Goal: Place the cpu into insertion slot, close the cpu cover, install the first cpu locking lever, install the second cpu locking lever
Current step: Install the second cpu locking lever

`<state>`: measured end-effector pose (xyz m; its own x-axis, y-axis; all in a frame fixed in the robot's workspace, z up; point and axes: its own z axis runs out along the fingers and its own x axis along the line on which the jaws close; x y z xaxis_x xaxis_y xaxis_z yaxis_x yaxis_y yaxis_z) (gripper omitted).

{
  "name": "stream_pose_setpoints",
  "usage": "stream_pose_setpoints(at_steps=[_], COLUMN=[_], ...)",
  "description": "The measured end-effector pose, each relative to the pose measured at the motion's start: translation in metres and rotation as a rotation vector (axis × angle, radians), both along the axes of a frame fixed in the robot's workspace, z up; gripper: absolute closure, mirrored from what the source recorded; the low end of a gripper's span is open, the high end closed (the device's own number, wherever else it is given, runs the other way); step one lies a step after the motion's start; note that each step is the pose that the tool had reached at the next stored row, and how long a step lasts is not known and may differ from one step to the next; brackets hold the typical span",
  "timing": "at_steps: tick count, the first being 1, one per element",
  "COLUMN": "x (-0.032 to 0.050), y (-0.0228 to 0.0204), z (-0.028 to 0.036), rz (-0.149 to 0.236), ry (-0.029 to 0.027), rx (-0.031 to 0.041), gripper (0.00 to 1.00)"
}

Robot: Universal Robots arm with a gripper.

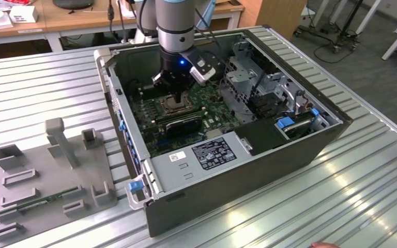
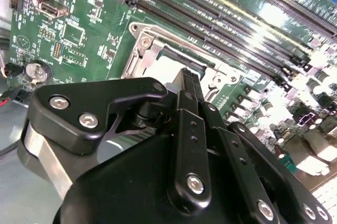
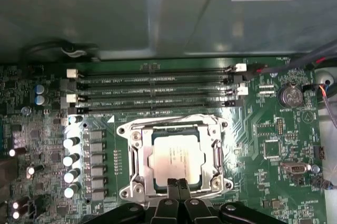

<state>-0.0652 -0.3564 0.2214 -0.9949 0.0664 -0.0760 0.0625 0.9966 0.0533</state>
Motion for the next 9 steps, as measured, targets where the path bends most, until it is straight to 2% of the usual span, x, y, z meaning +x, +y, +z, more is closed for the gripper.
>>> stream_pose_setpoints(at_steps=[3, 9], x=[0.0007, 0.0022], y=[0.0036, 0.0076], z=[0.0000, 0.0001], rz=[0.000, 0.001], ry=[-0.0001, 0.0000], rx=[0.0000, 0.0011], gripper=[0.89, 0.89])
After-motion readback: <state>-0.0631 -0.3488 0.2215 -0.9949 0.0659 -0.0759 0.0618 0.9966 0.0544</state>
